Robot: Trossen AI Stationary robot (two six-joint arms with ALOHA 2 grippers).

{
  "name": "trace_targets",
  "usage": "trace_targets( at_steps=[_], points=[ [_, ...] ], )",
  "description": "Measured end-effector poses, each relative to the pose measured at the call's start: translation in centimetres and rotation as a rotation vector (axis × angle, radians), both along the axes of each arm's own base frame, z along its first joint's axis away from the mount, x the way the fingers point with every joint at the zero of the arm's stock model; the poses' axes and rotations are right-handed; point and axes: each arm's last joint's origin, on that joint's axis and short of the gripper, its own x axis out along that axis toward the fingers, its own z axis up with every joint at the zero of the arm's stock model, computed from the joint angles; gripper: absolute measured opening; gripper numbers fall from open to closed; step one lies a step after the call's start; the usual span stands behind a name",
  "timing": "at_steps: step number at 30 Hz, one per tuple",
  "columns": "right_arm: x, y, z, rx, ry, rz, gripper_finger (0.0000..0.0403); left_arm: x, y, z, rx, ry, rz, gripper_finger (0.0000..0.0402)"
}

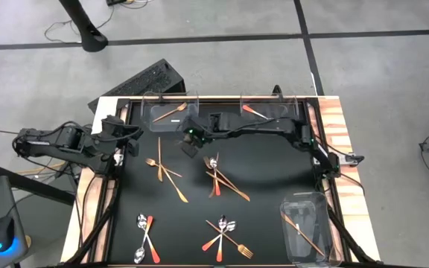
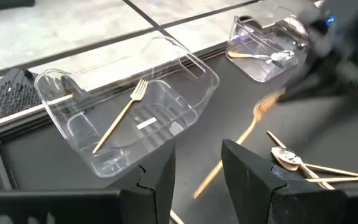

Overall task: Sort silverware by color (type)
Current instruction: Put the gold fork into the top left transparent bin

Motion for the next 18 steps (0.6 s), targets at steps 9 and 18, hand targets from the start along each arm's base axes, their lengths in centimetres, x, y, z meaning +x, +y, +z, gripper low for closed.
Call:
trace_targets(
  at_steps=[9,18],
  points=[
    [-1.3,-4.9,4.4,-0.031,-0.231,-0.127,0.0006,0.0,0.0,0.0,0.045,0.062,-0.065,0.0118],
    [-1.4,-13.0,1.4,0.039,-0.274,-0.161,0.0006,-0.1,0.2,0.1,0.065,-0.017,0.079,0.0118]
  ],
)
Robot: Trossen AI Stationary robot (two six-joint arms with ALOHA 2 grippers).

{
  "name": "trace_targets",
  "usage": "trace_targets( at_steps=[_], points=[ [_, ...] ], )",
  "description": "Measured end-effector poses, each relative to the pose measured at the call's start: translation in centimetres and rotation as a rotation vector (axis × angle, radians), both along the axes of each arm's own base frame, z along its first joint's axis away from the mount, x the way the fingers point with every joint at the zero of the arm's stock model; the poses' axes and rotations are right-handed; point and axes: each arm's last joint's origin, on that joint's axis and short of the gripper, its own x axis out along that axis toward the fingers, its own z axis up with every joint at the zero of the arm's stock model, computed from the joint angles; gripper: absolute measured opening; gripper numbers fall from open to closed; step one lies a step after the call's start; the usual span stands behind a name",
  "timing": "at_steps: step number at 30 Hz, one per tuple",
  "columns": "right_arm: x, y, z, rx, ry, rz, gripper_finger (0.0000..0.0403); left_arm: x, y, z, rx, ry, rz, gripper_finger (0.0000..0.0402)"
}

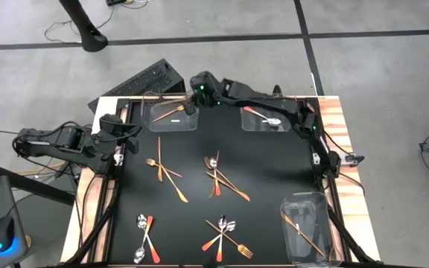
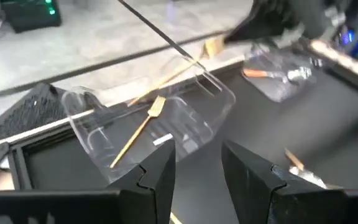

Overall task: Sort silverware by color (type)
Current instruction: Put the gold fork into the top left transparent bin, then put the orange spoon into the top right transparent bin

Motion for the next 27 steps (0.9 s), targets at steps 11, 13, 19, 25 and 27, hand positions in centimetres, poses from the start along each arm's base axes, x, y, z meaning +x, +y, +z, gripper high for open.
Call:
trace_targets(
  at_steps=[11,13,19,25,27],
  points=[
    [0.7,-4.2,-4.9,0.178,-0.059,0.138,0.0052,0.2,0.1,-0.3,-0.045,-0.116,0.153,0.0118],
    [0.4,-4.6,-5.0,0.204,-0.052,0.147,0.0079,0.4,0.1,-0.5,-0.034,-0.076,0.157,0.0118],
    [0.4,-4.6,-4.6,0.166,-0.058,0.175,0.0162,1.5,-0.2,-1.3,-0.1,-0.02,0.172,0.0118],
    [-0.5,-3.8,-3.8,0.183,0.017,0.209,0.0198,3.7,-0.7,-2.5,-0.184,0.074,0.162,0.0118],
    [-0.7,-3.4,-3.7,0.169,0.053,0.243,0.0198,4.5,-0.9,-3.0,-0.213,0.127,0.147,0.0118]
  ],
)
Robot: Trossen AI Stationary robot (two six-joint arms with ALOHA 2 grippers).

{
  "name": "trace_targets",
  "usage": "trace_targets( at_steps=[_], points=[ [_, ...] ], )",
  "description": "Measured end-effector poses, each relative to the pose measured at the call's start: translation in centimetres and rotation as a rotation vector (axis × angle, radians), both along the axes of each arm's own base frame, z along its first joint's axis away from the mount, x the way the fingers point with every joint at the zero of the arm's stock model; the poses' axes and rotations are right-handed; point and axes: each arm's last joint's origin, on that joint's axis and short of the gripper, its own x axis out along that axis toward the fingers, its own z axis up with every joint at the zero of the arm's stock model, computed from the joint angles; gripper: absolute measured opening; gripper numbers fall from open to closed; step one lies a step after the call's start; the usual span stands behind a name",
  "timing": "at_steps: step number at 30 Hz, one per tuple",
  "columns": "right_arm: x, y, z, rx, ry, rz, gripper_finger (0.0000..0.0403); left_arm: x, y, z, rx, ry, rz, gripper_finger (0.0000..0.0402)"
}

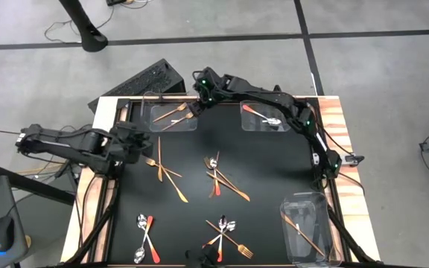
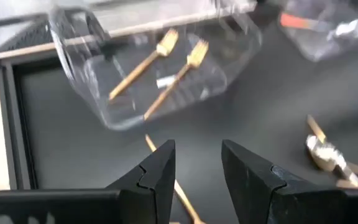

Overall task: Sort silverware by color (type)
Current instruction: Put the orange spoon into the top right transparent bin

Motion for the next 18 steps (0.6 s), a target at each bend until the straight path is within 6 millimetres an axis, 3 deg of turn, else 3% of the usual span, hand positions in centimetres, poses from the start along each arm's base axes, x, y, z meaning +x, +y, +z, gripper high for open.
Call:
trace_targets(
  at_steps=[9,12,18],
  points=[
    [-2.9,3.0,1.2,-0.009,0.28,0.176,0.0177,3.5,-0.2,-1.9,-0.035,0.097,0.007,0.0118],
    [-4.3,3.3,1.0,0.016,0.393,0.227,0.0172,4.7,0.6,-2.1,-0.047,0.086,-0.002,0.0118],
    [-5.3,3.7,1.8,0.005,0.432,0.284,0.0169,7.4,3.1,-2.4,-0.118,0.062,-0.141,0.0118]
  ],
)
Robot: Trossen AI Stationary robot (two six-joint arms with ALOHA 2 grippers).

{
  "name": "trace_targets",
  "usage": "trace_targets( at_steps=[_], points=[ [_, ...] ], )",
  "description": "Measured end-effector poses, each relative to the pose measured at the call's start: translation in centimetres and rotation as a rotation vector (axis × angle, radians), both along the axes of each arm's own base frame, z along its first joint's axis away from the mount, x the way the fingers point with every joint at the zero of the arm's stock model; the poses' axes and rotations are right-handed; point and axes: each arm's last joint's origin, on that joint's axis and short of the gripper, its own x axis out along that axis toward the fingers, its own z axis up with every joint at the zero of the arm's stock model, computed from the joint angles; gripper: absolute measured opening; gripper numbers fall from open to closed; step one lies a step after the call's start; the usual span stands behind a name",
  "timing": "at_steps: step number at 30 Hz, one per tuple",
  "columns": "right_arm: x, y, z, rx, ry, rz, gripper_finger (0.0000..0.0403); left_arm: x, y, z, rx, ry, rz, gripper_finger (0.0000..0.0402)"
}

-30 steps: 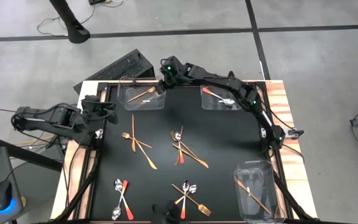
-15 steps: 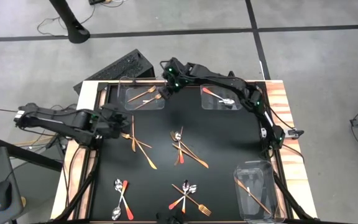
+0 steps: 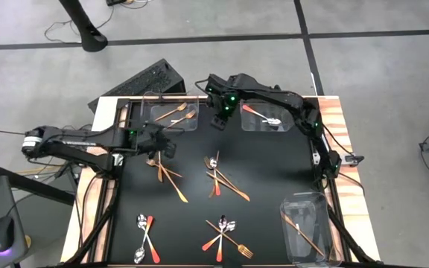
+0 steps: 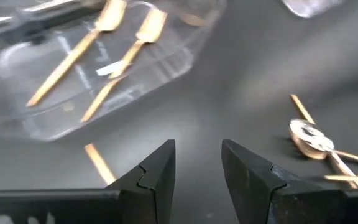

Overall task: Sort silverware by color (type)
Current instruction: Put the orange spoon into the top right transparent bin

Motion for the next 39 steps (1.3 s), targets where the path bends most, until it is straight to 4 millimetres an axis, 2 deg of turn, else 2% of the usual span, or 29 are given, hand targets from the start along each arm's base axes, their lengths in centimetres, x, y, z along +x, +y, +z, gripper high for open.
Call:
trace_targets(
  at_steps=[6,11,16,20,25,28,32,36,39],
  points=[
    [-0.4,1.3,0.0,0.04,0.077,0.015,0.0168,1.9,1.9,-0.8,-0.071,-0.023,-0.149,0.0118],
    [0.6,4.4,0.1,0.068,0.095,0.01,0.0168,2.1,2.4,-0.2,-0.061,-0.098,-0.147,0.0118],
    [2.2,7.7,0.2,0.059,0.063,-0.063,0.0166,0.9,2.2,1.7,0.019,-0.157,-0.186,0.0118],
    [3.1,10.3,0.3,0.051,0.056,-0.147,0.0156,-0.8,1.8,3.1,0.059,-0.189,-0.243,0.0118],
    [3.8,13.6,0.2,0.037,0.06,-0.248,0.013,-2.9,1.4,4.0,0.129,-0.148,-0.275,0.0118],
    [4.1,15.2,-1.2,0.063,0.064,-0.327,0.0108,-3.5,1.4,4.2,0.216,-0.083,-0.27,0.0118],
    [4.1,16.8,-5.0,0.11,0.134,-0.463,0.0085,-3.5,1.6,4.2,0.24,-0.067,-0.321,0.0118],
    [4.1,16.9,-8.4,0.192,0.13,-0.603,0.008,-3.3,1.4,4.0,0.207,-0.048,-0.42,0.0118],
    [3.8,16.8,-9.6,0.217,0.147,-0.657,0.0081,-3.4,1.3,3.9,0.2,-0.037,-0.444,0.0118]
  ],
)
